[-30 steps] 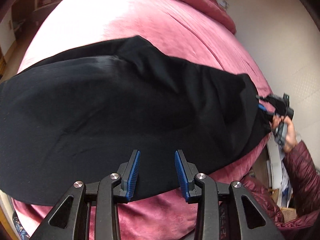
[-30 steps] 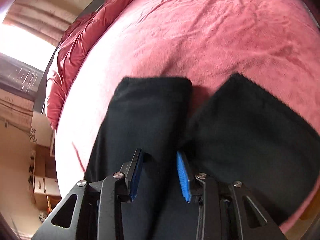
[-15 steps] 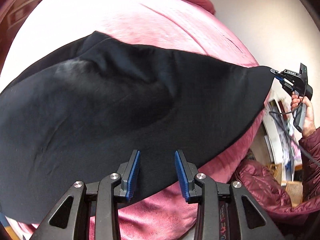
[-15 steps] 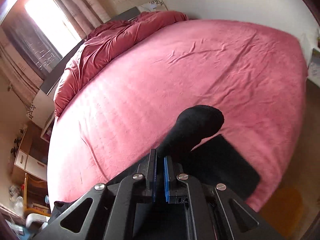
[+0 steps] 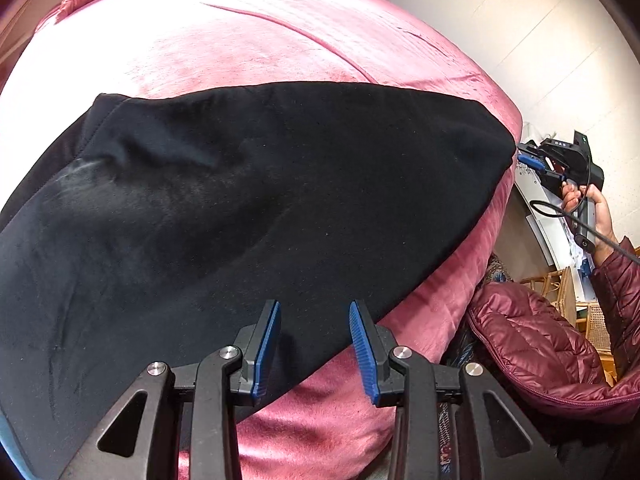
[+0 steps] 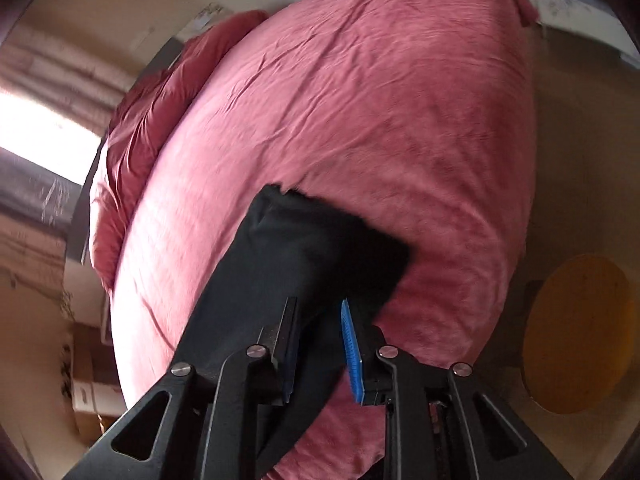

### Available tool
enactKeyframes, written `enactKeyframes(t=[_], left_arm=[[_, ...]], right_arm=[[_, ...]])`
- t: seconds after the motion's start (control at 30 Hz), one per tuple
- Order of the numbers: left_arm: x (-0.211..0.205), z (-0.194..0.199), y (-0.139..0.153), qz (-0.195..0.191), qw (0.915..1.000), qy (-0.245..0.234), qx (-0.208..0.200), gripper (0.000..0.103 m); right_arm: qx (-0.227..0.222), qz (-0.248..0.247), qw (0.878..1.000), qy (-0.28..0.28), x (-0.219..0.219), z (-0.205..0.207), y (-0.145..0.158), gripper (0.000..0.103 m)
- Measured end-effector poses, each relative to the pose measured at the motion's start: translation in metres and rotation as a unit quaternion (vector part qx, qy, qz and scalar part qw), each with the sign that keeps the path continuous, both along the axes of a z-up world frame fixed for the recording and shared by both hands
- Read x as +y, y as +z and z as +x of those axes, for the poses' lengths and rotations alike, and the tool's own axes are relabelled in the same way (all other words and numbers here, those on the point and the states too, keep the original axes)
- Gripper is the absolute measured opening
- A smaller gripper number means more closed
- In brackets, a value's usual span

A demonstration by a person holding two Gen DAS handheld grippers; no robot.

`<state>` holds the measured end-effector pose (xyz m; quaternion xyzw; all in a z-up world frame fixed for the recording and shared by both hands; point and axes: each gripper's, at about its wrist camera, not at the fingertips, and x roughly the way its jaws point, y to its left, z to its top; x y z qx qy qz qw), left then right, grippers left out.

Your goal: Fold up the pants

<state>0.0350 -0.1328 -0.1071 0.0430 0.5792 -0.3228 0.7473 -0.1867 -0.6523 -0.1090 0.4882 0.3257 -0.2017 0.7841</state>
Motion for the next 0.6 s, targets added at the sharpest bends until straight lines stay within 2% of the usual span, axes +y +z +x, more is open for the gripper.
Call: enactKeyframes(t=[0.07,0.2,0.4,0.43,0.5,0.6], left_arm=[[-0.004,0.000,-0.001,0.001,1.0000,-0.004,0.000,0.036],[-0.013,-0.001,-0.002,-0.002,0.9998,-0.021,-0.003,0.036],[-0.025,0.000,-0.007,0.008,0.9996,-0.028,0.005,0.036],[-0.028,-0.001,-0.009,0.009,0.9996,-0.027,0.005,0.036],[-0.029,0.000,-0.010,0.013,0.9995,-0.027,0.008,0.036],[-0.030,0.000,-0.011,0.010,0.9996,-0.024,0.013,0.036]], right_arm=[[-0.020,0.019,1.000,-0.008,-0.009,-0.005,-0.002,0.023],[-0.024,0.008,0.999,-0.020,-0.018,-0.004,-0.002,0.023],[-0.041,0.063,0.996,-0.044,-0.037,0.012,-0.029,0.023],[-0.039,0.067,0.996,-0.048,-0.039,0.017,-0.034,0.032],[-0.039,0.076,0.995,-0.045,-0.039,0.025,-0.039,0.041],[-0.027,0.053,0.998,-0.029,-0.035,0.039,-0.035,0.046]])
